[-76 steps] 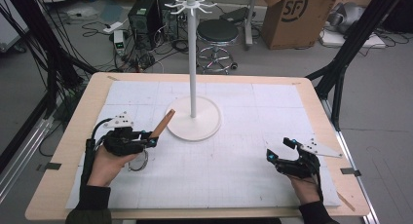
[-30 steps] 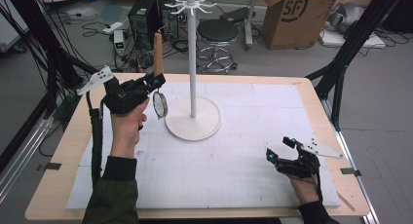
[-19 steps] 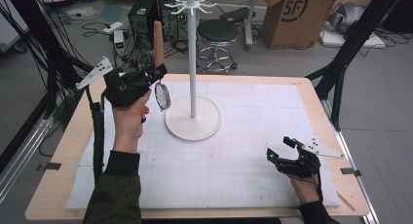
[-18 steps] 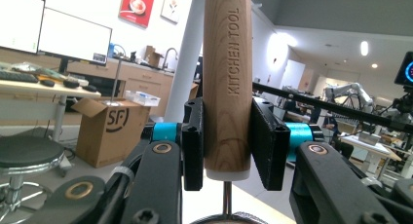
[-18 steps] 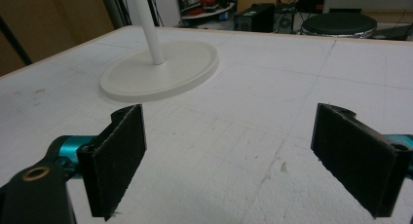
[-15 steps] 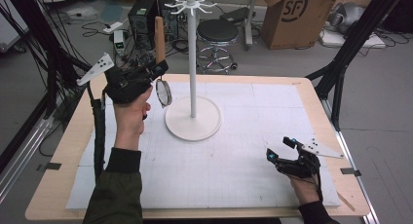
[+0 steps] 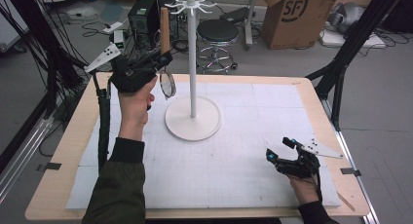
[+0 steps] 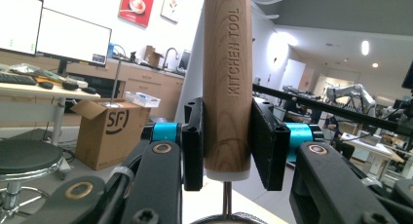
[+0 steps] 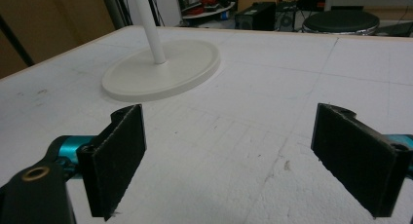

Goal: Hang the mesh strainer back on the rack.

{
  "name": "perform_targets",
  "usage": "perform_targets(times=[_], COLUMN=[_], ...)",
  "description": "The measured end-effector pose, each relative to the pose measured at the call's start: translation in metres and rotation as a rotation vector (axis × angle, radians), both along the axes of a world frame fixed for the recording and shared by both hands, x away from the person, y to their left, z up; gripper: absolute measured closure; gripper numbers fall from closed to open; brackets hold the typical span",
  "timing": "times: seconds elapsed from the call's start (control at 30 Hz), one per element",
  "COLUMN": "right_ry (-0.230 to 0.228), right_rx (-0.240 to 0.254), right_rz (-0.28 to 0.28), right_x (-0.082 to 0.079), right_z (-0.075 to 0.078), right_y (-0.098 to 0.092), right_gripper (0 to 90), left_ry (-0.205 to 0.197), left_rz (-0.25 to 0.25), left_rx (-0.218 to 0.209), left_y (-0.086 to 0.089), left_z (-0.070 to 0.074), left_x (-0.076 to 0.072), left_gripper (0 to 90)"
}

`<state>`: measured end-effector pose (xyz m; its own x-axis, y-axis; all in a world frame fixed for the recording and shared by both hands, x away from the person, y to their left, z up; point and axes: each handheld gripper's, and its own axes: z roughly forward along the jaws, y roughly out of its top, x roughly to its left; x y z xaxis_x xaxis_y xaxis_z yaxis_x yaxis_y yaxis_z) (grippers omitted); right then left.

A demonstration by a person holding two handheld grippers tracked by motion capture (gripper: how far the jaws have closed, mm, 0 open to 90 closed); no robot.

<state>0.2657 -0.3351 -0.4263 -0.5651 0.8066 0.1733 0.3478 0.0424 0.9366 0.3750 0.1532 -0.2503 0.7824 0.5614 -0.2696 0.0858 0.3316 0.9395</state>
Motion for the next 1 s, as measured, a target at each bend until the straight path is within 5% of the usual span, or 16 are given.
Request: perform_targets(times=[0.47, 1.0], right_ry=[0.0, -0.007], right_rx=[0.006, 0.003], right_rz=[-0.003, -0.002], right_x=[0.001, 0.001], right_z=[0.0, 0.0], right_y=[0.0, -0.001], right_gripper=[12.0, 11.9], left_ry=[0.011, 0.044], left_rz=[-0.004, -0.008], left_rx=[0.05, 0.054], left_y=[-0.007, -0.018], left_z=[0.013, 0.007], left_x=[0.004, 0.013], left_gripper=[68.9, 68.8])
